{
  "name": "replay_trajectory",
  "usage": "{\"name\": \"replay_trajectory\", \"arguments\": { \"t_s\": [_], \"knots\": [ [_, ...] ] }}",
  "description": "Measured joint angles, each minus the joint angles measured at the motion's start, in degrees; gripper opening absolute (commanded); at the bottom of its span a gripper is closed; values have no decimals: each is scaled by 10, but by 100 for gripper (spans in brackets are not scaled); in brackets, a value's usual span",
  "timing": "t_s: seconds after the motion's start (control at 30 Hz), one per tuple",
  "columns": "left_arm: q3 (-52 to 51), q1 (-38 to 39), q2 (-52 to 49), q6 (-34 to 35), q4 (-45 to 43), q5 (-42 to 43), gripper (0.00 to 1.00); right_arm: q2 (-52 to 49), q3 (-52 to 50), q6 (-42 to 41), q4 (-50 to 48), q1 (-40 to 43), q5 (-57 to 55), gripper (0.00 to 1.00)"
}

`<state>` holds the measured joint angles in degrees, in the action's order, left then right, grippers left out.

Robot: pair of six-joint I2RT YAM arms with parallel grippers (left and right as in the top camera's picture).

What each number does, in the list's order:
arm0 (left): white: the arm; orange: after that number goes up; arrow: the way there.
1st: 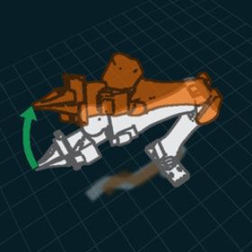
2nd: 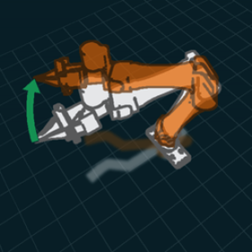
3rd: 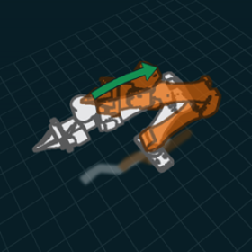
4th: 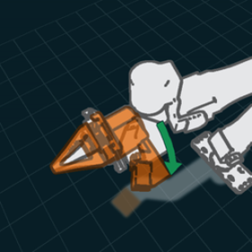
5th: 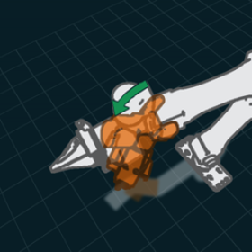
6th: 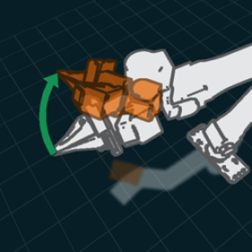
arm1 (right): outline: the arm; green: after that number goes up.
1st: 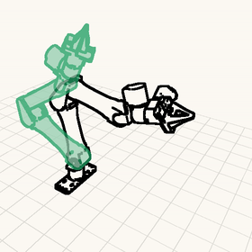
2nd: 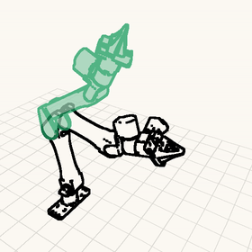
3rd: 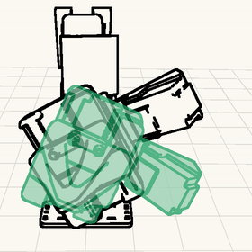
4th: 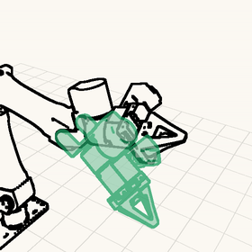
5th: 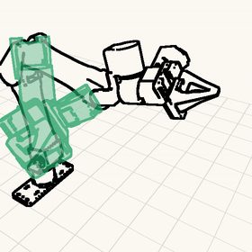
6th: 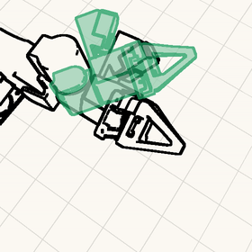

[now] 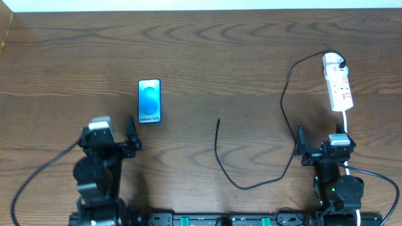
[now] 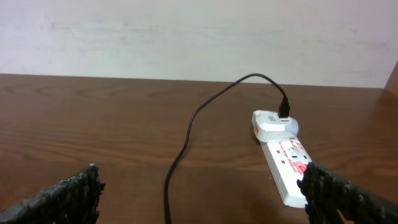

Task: Plug charger to phone and switch on socket
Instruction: 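Move the left gripper forward over the blue phone and lower it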

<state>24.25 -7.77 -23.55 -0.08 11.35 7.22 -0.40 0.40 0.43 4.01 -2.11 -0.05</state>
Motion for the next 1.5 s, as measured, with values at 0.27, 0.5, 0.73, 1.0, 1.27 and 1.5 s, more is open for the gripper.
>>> {"name": "replay_trajectory", "arguments": {
  "t_s": [0.27, 0.5, 0.73, 1.0, 1.27, 1.5],
  "knots": [
    [214, 0, -192, 0, 148, 13, 87, -1, 0, 0, 0, 0, 0, 99],
    [414, 0, -353, -4, 302, 15, 87, -2, 0, 0, 0, 0, 0, 99],
    [565, 0, -495, -7, 422, 22, 87, -2, 0, 0, 0, 0, 0, 99],
    [679, 0, -615, -18, 515, 34, 87, -2, 0, 0, 0, 0, 0, 99],
    [702, 0, -686, -45, 558, 36, 88, -2, 0, 0, 0, 0, 0, 99],
    [702, 0, -697, -45, 557, 50, 51, -2, 0, 0, 0, 0, 0, 99]
  ]
}}
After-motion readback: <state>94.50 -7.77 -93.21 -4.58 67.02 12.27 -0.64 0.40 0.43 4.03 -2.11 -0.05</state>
